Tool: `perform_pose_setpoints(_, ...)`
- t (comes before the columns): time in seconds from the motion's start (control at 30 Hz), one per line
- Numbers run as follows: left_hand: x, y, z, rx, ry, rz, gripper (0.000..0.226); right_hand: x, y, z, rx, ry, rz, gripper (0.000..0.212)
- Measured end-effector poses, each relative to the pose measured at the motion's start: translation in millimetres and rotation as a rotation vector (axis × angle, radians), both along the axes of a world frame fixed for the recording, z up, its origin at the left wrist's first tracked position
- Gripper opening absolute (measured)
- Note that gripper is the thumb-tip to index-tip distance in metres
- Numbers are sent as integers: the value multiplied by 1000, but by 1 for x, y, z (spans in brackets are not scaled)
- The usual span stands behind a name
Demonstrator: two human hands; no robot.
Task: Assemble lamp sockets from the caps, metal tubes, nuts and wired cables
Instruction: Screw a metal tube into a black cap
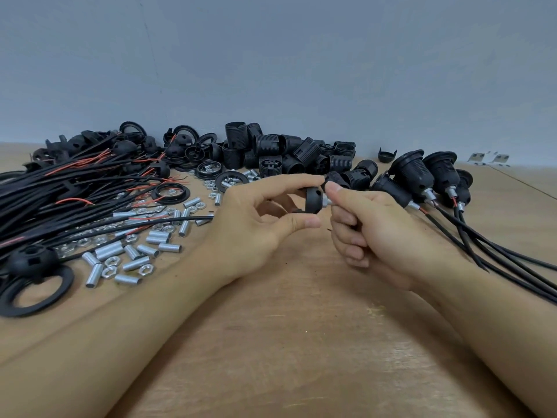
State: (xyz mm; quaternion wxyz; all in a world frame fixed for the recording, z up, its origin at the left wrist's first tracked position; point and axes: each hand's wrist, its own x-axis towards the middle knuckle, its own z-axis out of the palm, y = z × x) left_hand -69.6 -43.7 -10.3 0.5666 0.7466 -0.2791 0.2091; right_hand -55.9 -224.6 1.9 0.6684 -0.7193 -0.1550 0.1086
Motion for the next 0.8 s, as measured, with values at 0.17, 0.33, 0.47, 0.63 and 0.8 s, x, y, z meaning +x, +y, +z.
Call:
perform_pose_setpoints(0.17,2,21,10,379,-42,171,57,2,-2,4,94,64,-112,54)
perform_pose_setpoints(0.33,6,100,36,773,161,481,23,8,-12,7,110,129,-183,49)
perform_pose_setpoints(0.47,5,118,34,847,367,447,13,5,-10,4,41,120,-118,49)
perform_pose_setpoints(0.63,14,113,31,883,185,595,10,5,-11,5,58,135,-91,49)
perform_pose_setpoints(0.8,9,92,37,631,-438,740,11,7,-12,5,60,176,-94,50)
